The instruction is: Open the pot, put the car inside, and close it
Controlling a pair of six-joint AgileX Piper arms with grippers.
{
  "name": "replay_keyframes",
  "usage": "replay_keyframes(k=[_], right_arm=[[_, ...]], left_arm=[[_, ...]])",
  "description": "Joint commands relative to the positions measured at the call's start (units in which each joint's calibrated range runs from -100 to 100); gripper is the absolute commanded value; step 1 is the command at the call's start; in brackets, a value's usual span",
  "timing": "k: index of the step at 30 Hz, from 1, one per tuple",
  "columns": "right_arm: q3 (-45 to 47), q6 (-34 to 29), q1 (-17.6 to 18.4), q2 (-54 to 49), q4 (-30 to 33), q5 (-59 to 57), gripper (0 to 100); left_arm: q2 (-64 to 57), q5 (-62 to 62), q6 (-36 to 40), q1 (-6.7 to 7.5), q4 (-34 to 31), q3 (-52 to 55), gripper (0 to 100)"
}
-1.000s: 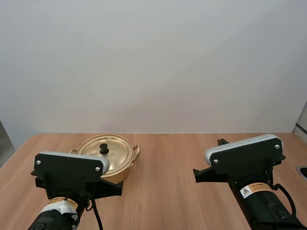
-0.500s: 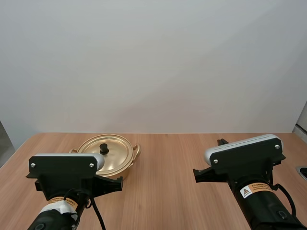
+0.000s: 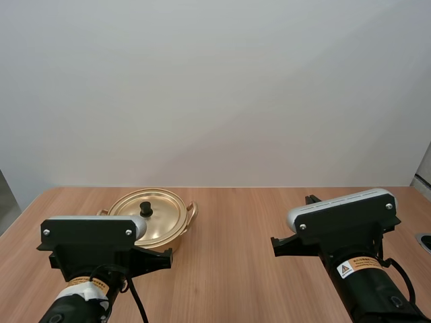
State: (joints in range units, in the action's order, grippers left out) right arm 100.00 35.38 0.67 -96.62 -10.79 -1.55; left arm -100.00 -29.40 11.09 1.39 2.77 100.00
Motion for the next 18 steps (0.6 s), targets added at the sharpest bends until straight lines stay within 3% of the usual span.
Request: replay_keyframes(k=[1,15,18], right_arm=[[0.00,0.02,-0.01,-0.03,-0.02,0.06,0],[0.00,0.02,-0.01,-0.83,-0.14,0.08,0],[0.00,0.02,-0.01,-3.38,-0.14,-5.73,0]], left_arm=[[0.00,-0.05,0.03,-0.06,-0.07,0.00,0],[0.00,-0.05,0.03,-0.06,-0.07,0.00,0],[0.00,-0.05,0.03,-0.06,-0.07,0.00,0]])
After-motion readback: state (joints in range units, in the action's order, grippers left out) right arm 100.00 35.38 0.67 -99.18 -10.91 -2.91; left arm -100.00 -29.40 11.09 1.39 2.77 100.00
